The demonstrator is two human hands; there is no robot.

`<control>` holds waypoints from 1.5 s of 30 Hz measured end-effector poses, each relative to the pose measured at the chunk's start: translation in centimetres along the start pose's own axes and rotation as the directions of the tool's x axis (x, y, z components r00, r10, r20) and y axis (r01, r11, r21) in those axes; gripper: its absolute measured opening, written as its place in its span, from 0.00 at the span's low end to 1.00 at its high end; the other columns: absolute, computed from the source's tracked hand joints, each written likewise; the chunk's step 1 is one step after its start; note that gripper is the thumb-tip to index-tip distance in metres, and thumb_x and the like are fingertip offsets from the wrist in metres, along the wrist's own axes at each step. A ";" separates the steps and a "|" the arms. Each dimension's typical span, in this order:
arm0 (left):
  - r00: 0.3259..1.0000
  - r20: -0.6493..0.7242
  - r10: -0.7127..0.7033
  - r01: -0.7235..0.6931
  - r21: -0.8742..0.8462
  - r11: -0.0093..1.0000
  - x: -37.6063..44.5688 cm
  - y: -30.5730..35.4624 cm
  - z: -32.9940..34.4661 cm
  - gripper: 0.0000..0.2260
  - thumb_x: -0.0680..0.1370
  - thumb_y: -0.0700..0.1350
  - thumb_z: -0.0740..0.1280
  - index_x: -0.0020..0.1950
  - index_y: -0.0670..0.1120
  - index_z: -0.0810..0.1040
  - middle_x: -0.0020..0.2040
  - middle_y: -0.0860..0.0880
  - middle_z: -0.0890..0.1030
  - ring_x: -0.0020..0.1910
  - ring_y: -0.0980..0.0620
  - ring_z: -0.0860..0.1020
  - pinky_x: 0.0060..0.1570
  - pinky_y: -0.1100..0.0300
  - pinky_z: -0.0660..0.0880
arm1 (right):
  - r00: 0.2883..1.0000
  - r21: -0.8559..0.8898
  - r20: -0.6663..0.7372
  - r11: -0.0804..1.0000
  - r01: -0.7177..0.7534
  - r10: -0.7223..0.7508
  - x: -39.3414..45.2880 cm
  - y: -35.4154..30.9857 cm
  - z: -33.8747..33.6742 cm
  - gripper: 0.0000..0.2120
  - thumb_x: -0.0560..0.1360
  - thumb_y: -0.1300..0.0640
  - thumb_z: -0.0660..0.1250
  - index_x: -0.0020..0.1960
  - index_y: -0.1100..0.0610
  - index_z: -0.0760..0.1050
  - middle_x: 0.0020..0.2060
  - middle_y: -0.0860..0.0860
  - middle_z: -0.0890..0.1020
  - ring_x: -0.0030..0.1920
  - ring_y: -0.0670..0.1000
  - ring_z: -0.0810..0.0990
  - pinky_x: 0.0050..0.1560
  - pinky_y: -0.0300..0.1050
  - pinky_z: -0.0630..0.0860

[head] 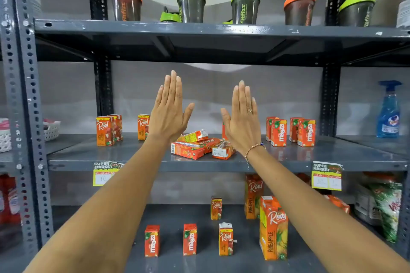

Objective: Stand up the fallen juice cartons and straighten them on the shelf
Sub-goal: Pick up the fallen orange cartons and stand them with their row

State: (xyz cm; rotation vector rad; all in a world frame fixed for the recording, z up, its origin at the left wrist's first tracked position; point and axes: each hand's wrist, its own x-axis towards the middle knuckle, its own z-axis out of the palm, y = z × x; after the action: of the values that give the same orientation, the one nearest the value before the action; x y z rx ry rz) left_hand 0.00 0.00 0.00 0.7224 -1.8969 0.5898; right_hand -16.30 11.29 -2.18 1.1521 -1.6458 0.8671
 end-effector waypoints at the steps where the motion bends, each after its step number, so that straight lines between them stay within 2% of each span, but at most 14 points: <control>1: 1.000 0.012 -0.011 0.011 0.003 1.000 -0.2 -0.1 0.0 0.33 0.80 0.60 0.42 0.77 0.40 0.42 0.79 0.42 0.44 0.78 0.46 0.44 0.75 0.54 0.44 | 1.000 0.014 0.015 1.000 -0.011 0.010 -0.5 -0.3 0.2 0.31 0.80 0.45 0.46 0.77 0.62 0.49 0.77 0.57 0.53 0.77 0.56 0.50 0.74 0.48 0.48; 3: 0.999 0.023 -0.025 0.025 0.009 1.000 -1.0 -0.5 0.3 0.32 0.80 0.59 0.41 0.77 0.40 0.43 0.79 0.42 0.45 0.78 0.46 0.44 0.75 0.54 0.44 | 0.999 0.037 0.026 0.999 0.020 -0.021 -1.5 -0.8 0.6 0.26 0.81 0.49 0.51 0.74 0.63 0.59 0.74 0.58 0.63 0.75 0.59 0.60 0.72 0.51 0.58; 6: 0.997 0.078 -0.016 0.015 0.007 1.000 -3.7 -1.5 1.6 0.30 0.81 0.56 0.44 0.77 0.39 0.48 0.78 0.42 0.50 0.78 0.47 0.47 0.75 0.55 0.44 | 0.988 0.049 0.111 0.993 0.103 -0.108 -3.3 -1.7 1.7 0.14 0.78 0.60 0.59 0.61 0.63 0.73 0.57 0.58 0.78 0.58 0.60 0.77 0.56 0.52 0.74; 10: 0.975 0.216 -0.043 0.054 -0.044 0.998 -8.7 -3.0 3.3 0.29 0.81 0.56 0.44 0.77 0.38 0.53 0.78 0.42 0.55 0.78 0.47 0.51 0.75 0.55 0.46 | 0.897 0.010 0.415 0.987 0.161 -0.151 -4.0 -3.3 2.4 0.17 0.74 0.66 0.57 0.61 0.60 0.74 0.57 0.56 0.77 0.58 0.58 0.74 0.55 0.50 0.69; 14: 0.960 0.269 -0.081 0.105 -0.075 0.992 -12.1 -3.6 5.0 0.25 0.82 0.52 0.50 0.74 0.38 0.62 0.74 0.40 0.64 0.75 0.43 0.59 0.75 0.52 0.51 | 0.815 0.011 0.570 0.993 0.115 -0.101 -3.4 -4.7 3.4 0.18 0.73 0.63 0.60 0.63 0.59 0.71 0.58 0.57 0.79 0.59 0.59 0.75 0.56 0.51 0.69; 19: 0.965 0.240 -0.104 0.108 -0.006 0.994 -14.2 -3.7 6.9 0.21 0.81 0.52 0.50 0.60 0.40 0.74 0.59 0.43 0.78 0.60 0.42 0.74 0.69 0.47 0.63 | 0.796 -0.021 0.604 0.997 0.068 -0.042 -3.1 -5.3 5.4 0.18 0.74 0.61 0.60 0.63 0.59 0.70 0.58 0.56 0.78 0.59 0.57 0.75 0.57 0.53 0.68; 24: 0.983 0.125 -0.135 0.136 0.001 0.991 -14.8 -3.6 8.7 0.17 0.80 0.51 0.52 0.55 0.41 0.74 0.53 0.43 0.78 0.53 0.43 0.74 0.66 0.50 0.61 | 0.744 0.010 0.668 1.000 -0.022 0.009 -2.7 -4.9 6.4 0.18 0.75 0.63 0.58 0.65 0.58 0.69 0.62 0.56 0.74 0.64 0.57 0.70 0.63 0.54 0.64; 28: 0.992 0.038 -0.122 0.122 0.019 0.992 -15.0 -4.0 10.0 0.16 0.80 0.50 0.53 0.55 0.41 0.75 0.52 0.43 0.78 0.53 0.43 0.74 0.65 0.50 0.60 | 0.788 0.141 0.614 0.989 -0.047 -0.050 -2.2 -4.7 6.3 0.17 0.77 0.63 0.55 0.64 0.54 0.70 0.61 0.54 0.77 0.62 0.56 0.73 0.57 0.51 0.64; 30: 0.995 -0.015 -0.101 0.101 0.024 0.995 -15.1 -4.3 10.6 0.16 0.79 0.49 0.54 0.54 0.41 0.75 0.51 0.43 0.78 0.52 0.43 0.73 0.63 0.50 0.62 | 0.754 0.190 0.637 0.980 0.051 -0.162 -1.7 -4.2 6.1 0.20 0.78 0.64 0.56 0.68 0.51 0.67 0.64 0.53 0.75 0.63 0.55 0.70 0.58 0.51 0.63; 34: 0.989 -0.106 -0.099 0.101 0.013 0.995 -15.2 -4.5 11.4 0.16 0.79 0.49 0.54 0.53 0.41 0.76 0.51 0.43 0.79 0.52 0.45 0.70 0.63 0.50 0.63 | 0.554 0.183 0.728 0.893 0.411 -0.404 -0.5 -4.2 6.3 0.41 0.73 0.69 0.63 0.75 0.39 0.51 0.75 0.52 0.56 0.72 0.57 0.58 0.67 0.56 0.61; 36: 0.988 -0.119 -0.095 0.098 0.016 0.995 -15.2 -4.5 11.5 0.16 0.79 0.49 0.54 0.53 0.41 0.76 0.51 0.43 0.79 0.52 0.45 0.71 0.63 0.50 0.63 | 0.496 0.195 0.717 0.824 0.532 -0.490 0.1 -5.0 6.7 0.40 0.73 0.67 0.66 0.75 0.39 0.53 0.77 0.52 0.52 0.74 0.58 0.56 0.69 0.57 0.62; 39: 0.989 -0.125 -0.082 0.084 0.012 0.996 -15.2 -4.6 11.5 0.15 0.79 0.49 0.54 0.53 0.41 0.76 0.51 0.43 0.79 0.52 0.45 0.71 0.63 0.50 0.64 | 0.459 0.237 0.672 0.756 0.610 -0.581 0.7 -5.8 7.3 0.28 0.75 0.63 0.65 0.71 0.44 0.64 0.76 0.52 0.57 0.74 0.56 0.60 0.67 0.57 0.65; 41: 0.988 -0.136 -0.076 0.077 0.007 0.997 -15.2 -4.5 11.4 0.15 0.79 0.48 0.55 0.53 0.41 0.76 0.50 0.43 0.79 0.52 0.46 0.70 0.62 0.49 0.64 | 0.519 0.331 0.629 0.804 0.495 -0.579 0.9 -5.7 7.4 0.25 0.75 0.64 0.64 0.70 0.52 0.67 0.73 0.52 0.64 0.72 0.55 0.64 0.66 0.53 0.66; 45: 0.991 -0.113 -0.074 0.076 0.010 0.997 -15.1 -4.6 11.1 0.16 0.79 0.49 0.54 0.53 0.41 0.76 0.50 0.44 0.79 0.51 0.44 0.73 0.61 0.49 0.65 | 0.708 0.596 0.607 0.796 -0.108 -0.359 -0.7 -5.6 5.6 0.25 0.76 0.58 0.67 0.69 0.58 0.63 0.65 0.54 0.74 0.65 0.53 0.73 0.62 0.41 0.67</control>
State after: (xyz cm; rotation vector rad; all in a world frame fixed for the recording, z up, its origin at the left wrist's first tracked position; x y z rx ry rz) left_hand 1.43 -7.36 -17.80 0.7511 -1.7559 0.5849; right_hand -12.47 4.67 -4.46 2.2536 -1.8825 0.9440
